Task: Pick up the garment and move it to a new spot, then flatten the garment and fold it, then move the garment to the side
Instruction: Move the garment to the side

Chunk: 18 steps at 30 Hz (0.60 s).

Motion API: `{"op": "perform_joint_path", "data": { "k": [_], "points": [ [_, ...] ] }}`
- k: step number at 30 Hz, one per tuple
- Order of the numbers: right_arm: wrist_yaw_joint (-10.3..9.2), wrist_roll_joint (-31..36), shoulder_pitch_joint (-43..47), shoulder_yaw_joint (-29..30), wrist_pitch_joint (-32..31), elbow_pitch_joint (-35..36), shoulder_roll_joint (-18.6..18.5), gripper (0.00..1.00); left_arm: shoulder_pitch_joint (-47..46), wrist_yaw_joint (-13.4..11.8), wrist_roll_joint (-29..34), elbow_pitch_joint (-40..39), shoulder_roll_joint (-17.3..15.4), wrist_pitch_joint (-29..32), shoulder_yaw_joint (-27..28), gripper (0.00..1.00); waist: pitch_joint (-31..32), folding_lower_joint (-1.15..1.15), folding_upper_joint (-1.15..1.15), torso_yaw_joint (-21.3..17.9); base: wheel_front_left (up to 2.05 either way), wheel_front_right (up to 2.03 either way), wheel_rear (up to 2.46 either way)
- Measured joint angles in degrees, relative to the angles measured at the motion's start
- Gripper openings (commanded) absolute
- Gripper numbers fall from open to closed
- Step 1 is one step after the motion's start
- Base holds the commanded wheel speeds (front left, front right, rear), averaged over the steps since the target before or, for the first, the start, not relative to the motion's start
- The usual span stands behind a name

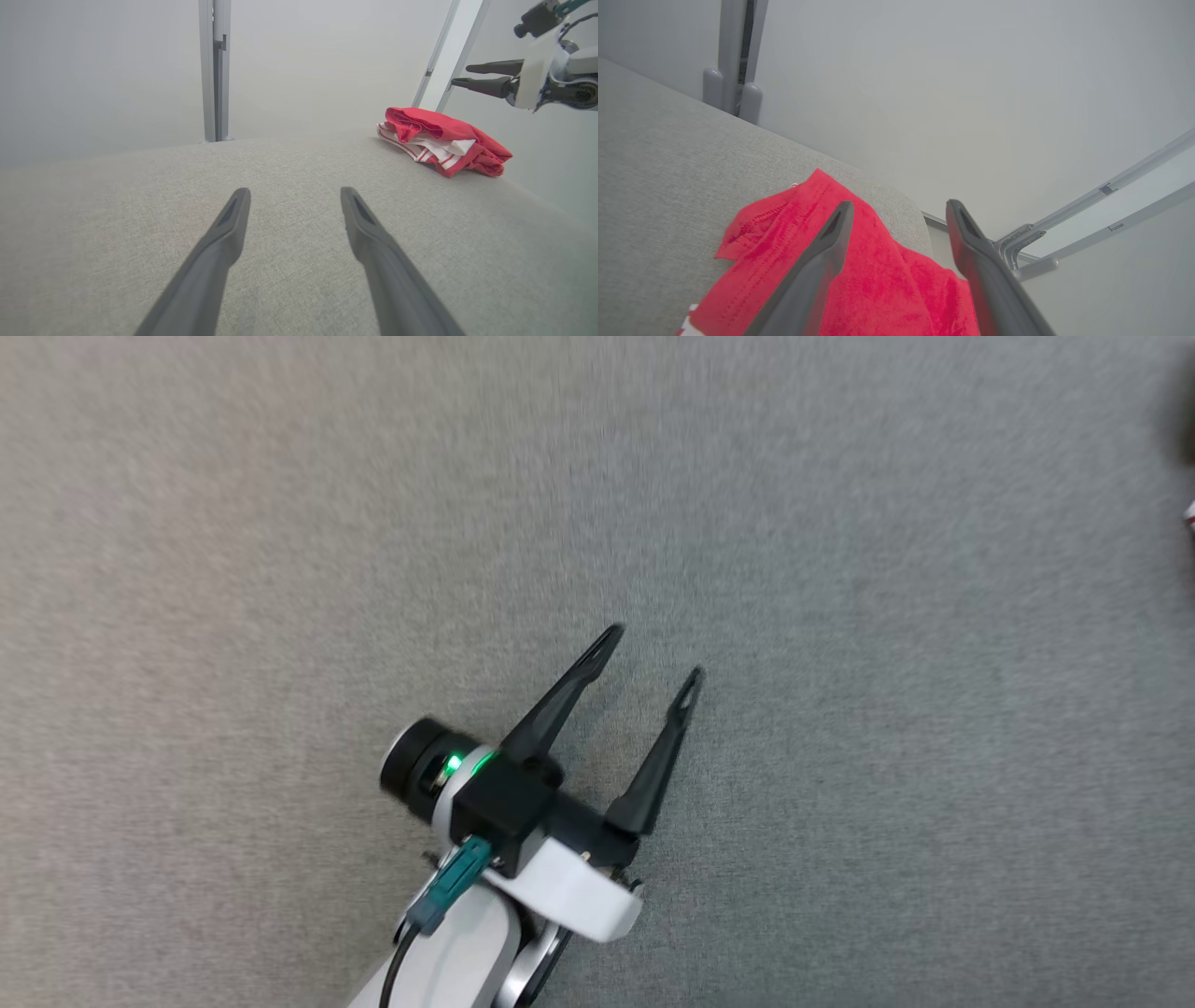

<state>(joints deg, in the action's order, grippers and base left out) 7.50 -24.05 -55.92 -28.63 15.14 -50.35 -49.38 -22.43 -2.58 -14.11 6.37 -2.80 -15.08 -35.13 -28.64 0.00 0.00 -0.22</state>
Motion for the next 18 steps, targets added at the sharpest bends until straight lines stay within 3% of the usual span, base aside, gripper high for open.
{"op": "perform_joint_path", "data": {
  "k": [5, 7, 10, 18],
  "points": [
    [0.0, -0.46, 7.01, 1.04, 0.0, 7.91, 6.05, 1.0, 6.69, 0.02, -1.29, -0.23, 0.02, 0.0, 5.57, 1.0, 9.4, 0.0, 0.0, 0.11, 0.0, 0.0, 0.0],
    [0.0, -0.53, 8.42, 1.64, 0.0, 9.67, 6.84, 1.0, 7.79, 0.05, -2.07, -0.42, 0.03, 0.0, 6.92, 1.0, 10.98, 0.0, 0.0, 0.16, 0.0, 0.0, 0.0],
    [0.0, 0.51, 15.63, 5.42, 0.0, 17.7, 10.34, 1.0, 11.42, 0.26, -4.33, -0.7, -0.09, 0.0, 13.57, 1.0, 16.71, 0.0, 0.0, 0.63, 0.0, 0.0, 0.0],
    [0.0, 3.03, 33.33, 16.63, 0.0, 31.89, 21.62, 1.0, 17.5, 0.48, -1.8, -0.85, -0.05, 0.0, 22.61, 1.0, 25.12, 0.0, 0.0, 3.01, 0.0, 0.0, 0.0]
  ]
}}
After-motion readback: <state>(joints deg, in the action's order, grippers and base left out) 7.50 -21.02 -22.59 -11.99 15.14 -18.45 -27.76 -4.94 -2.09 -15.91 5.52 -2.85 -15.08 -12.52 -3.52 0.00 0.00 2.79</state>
